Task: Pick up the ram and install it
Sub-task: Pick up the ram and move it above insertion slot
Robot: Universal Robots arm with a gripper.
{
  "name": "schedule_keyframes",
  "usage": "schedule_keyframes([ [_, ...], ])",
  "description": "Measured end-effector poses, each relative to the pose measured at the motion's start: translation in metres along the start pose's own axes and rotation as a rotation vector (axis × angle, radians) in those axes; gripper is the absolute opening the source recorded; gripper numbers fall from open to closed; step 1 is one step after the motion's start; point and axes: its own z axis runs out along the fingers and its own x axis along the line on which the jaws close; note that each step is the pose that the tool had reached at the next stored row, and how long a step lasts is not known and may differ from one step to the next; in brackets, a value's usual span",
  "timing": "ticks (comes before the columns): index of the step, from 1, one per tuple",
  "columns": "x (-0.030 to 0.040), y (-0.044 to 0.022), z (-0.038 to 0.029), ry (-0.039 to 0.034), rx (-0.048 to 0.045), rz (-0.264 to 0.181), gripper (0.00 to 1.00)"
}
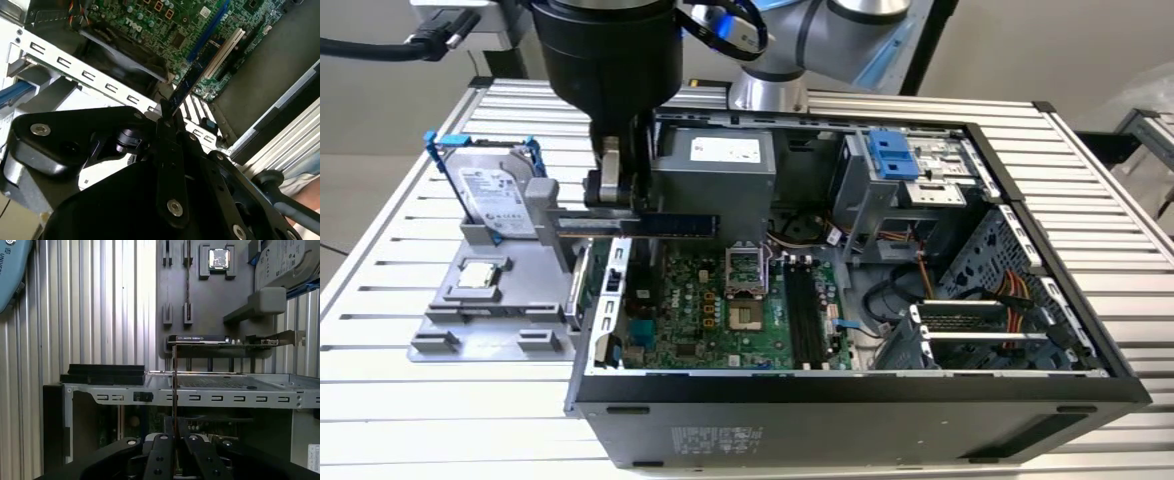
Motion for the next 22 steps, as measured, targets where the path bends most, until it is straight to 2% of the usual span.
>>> schedule_keyframes([
  [7,-0.0001,-0.0081,-0.0002,0.0,0.0,0.0,0.0],
  [22,-0.0004,-0.031,-0.0008,0.0001,0.0,-0.001,0.0],
])
